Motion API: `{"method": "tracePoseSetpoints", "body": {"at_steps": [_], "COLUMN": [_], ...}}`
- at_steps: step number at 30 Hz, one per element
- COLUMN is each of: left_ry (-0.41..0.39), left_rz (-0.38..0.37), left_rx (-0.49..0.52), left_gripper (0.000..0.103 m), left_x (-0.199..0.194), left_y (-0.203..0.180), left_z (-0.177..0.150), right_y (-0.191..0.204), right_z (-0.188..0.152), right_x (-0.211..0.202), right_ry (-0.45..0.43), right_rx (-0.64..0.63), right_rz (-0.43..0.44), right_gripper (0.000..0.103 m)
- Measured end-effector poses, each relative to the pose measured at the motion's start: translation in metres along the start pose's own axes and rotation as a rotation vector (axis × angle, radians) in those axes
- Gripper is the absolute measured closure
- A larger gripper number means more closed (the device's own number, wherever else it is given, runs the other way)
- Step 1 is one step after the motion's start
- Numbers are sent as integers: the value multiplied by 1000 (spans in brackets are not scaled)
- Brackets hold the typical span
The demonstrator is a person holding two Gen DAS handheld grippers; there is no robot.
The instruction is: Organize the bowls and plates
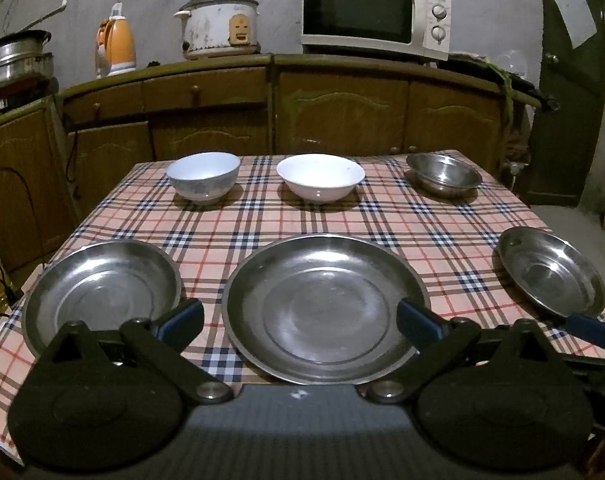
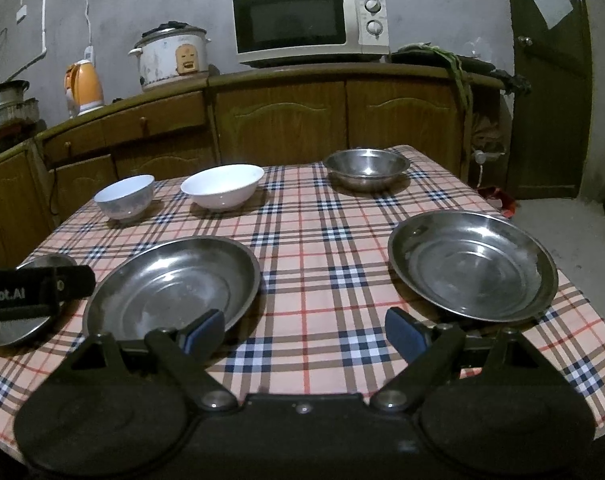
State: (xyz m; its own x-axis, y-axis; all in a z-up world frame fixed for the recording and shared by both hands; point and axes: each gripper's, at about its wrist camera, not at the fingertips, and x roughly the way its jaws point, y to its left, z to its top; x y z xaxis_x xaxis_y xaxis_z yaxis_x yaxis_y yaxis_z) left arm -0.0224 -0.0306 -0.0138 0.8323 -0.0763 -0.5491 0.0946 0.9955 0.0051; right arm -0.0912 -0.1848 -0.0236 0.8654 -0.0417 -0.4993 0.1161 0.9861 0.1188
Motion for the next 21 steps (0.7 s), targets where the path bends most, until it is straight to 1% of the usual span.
{"method": "tracePoseSetpoints", "body": {"at_steps": [10,21], "left_ry": [19,49], "left_rz": [12,42], "left_rx": [-16,-34], "left_gripper": [0,0], "left_x": [12,30], "left_y": [8,20], "left_z": [0,-1], "right_y": [8,17], "right_z": [-1,1], "right_x": [14,34], "right_ry": [19,31], "right_rx": [-24,-59], "right_rz": [5,34], "right_gripper": [0,0]}}
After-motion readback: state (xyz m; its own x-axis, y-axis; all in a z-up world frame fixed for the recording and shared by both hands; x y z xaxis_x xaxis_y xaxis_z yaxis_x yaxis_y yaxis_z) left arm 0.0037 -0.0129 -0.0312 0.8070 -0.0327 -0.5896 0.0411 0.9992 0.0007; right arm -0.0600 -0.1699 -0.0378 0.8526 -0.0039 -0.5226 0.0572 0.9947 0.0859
